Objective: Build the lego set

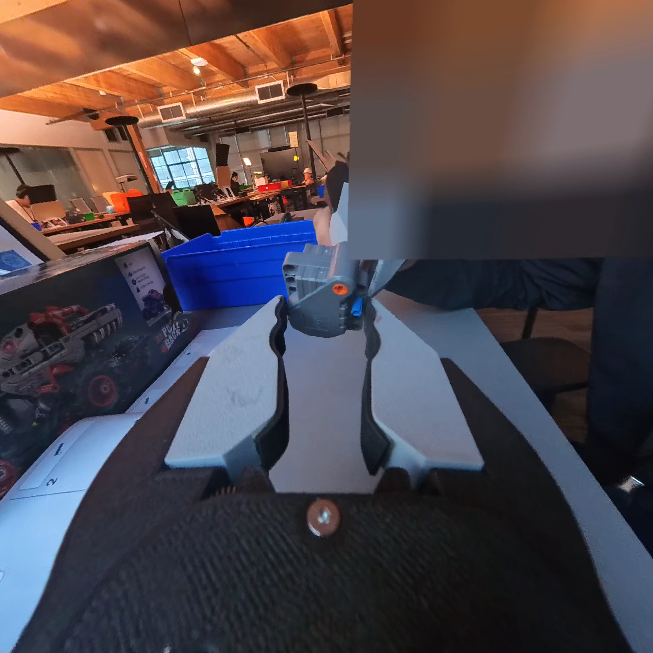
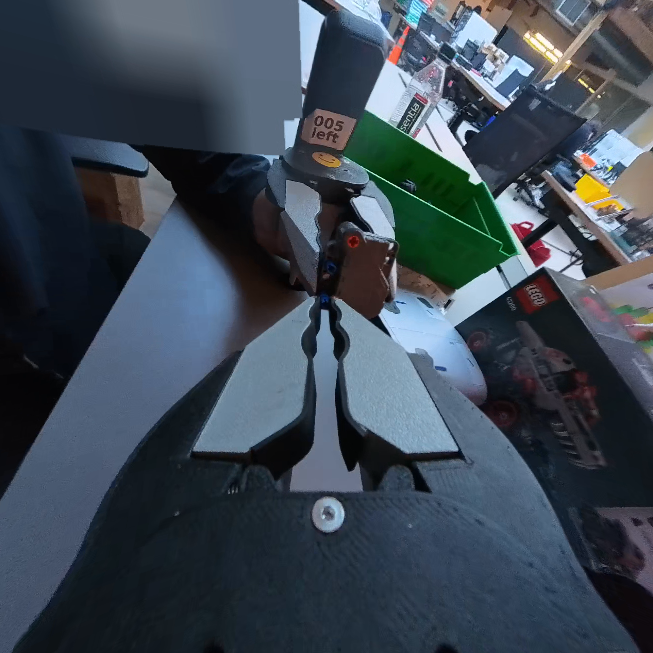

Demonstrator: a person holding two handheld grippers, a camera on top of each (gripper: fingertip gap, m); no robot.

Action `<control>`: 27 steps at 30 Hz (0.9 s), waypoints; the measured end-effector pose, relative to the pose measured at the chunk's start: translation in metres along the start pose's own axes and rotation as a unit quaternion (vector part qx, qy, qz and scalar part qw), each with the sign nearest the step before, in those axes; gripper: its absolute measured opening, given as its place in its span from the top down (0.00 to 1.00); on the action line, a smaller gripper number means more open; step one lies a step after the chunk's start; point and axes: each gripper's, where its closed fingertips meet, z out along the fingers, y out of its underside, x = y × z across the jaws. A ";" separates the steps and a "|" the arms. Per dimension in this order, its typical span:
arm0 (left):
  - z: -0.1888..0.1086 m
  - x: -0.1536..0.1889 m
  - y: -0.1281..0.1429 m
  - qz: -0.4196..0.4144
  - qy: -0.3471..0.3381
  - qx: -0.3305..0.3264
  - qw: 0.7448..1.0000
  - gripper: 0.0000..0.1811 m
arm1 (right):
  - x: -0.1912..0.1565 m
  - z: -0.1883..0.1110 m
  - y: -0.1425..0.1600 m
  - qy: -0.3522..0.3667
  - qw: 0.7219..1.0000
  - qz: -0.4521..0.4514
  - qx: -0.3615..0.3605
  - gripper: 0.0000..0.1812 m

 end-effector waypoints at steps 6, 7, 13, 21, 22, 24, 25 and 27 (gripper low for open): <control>-0.001 -0.003 0.006 0.023 -0.020 -0.033 0.999 0.77 | 0.003 0.001 0.005 0.002 1.000 0.010 -0.006 0.99; -0.001 -0.003 0.007 0.028 -0.021 -0.038 0.999 0.77 | 0.003 0.001 0.005 0.000 1.000 0.014 -0.003 0.99; 0.001 0.002 0.012 0.021 -0.007 -0.050 0.999 0.71 | 0.001 0.001 0.010 -0.018 0.999 0.024 -0.011 0.99; -0.004 0.004 0.012 -0.006 0.014 -0.052 0.999 0.76 | -0.007 0.004 0.017 -0.054 0.998 0.037 -0.019 0.99; -0.005 0.005 0.011 -0.016 0.020 -0.052 0.998 0.78 | -0.008 0.005 0.018 -0.060 0.997 0.040 -0.022 0.99; -0.007 0.004 0.012 -0.027 0.024 -0.053 0.998 0.78 | -0.008 0.006 0.020 -0.061 0.997 0.046 -0.024 0.99; -0.007 0.004 0.014 -0.033 0.025 -0.057 0.998 0.78 | -0.008 0.007 0.020 -0.061 0.997 0.047 -0.026 0.99; -0.007 0.005 0.014 -0.044 0.031 -0.053 0.997 0.79 | -0.009 0.007 0.021 -0.065 0.997 0.043 -0.027 0.99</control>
